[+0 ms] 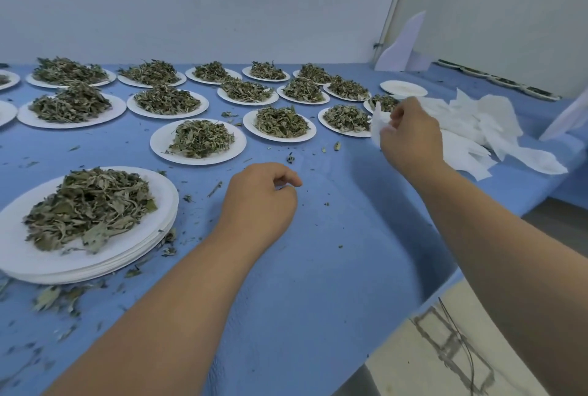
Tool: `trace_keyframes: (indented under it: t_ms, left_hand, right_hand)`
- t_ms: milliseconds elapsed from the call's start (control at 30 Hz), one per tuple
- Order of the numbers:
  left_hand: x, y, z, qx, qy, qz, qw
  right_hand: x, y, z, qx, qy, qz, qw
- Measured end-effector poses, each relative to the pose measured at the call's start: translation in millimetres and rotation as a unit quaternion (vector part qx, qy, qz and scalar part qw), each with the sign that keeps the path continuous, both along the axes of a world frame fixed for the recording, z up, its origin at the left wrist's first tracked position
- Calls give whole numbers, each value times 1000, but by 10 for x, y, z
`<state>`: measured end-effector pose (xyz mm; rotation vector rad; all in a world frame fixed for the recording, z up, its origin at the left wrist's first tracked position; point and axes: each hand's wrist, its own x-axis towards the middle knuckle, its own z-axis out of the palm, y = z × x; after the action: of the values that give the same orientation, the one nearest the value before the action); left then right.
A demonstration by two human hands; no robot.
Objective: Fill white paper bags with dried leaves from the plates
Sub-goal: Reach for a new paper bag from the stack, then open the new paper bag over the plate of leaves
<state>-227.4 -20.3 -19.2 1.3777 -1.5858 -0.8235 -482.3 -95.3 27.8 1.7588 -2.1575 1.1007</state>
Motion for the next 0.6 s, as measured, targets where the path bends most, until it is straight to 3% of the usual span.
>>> trace_keyframes:
  t_ms: [100,133,200,267,300,367,433,500,600]
  left_hand:
    - [15,-15,32,-11,15,10,1000]
    - [15,-22,61,-9,54,12,998]
    - [24,-34,143,34,208,4,977]
    - [77,-27,241,106,387,-30,915]
    - [123,-17,285,117,450,-47,884]
    - [231,-9,354,111,514,-49,849]
    - [327,-1,417,79,522,-18,849]
    - [392,2,478,32,501,37,864]
    - [553,55,590,-54,468,166,867]
  right_hand:
    - [407,145,162,-33,-214,92,972]
    - [550,209,215,-23,-318,157,935]
    - [806,312,290,32,-507,297,809]
    - [1003,355,324,79,-591,368,713]
    - [1091,349,321,87,-592,377,707]
    - [1286,337,307,72,-522,357,771]
    - [1482,319,314,37,-449,337,827]
    - [1680,292,361,14,-445,338,829]
    - [1950,288,453,60,-483,370,791]
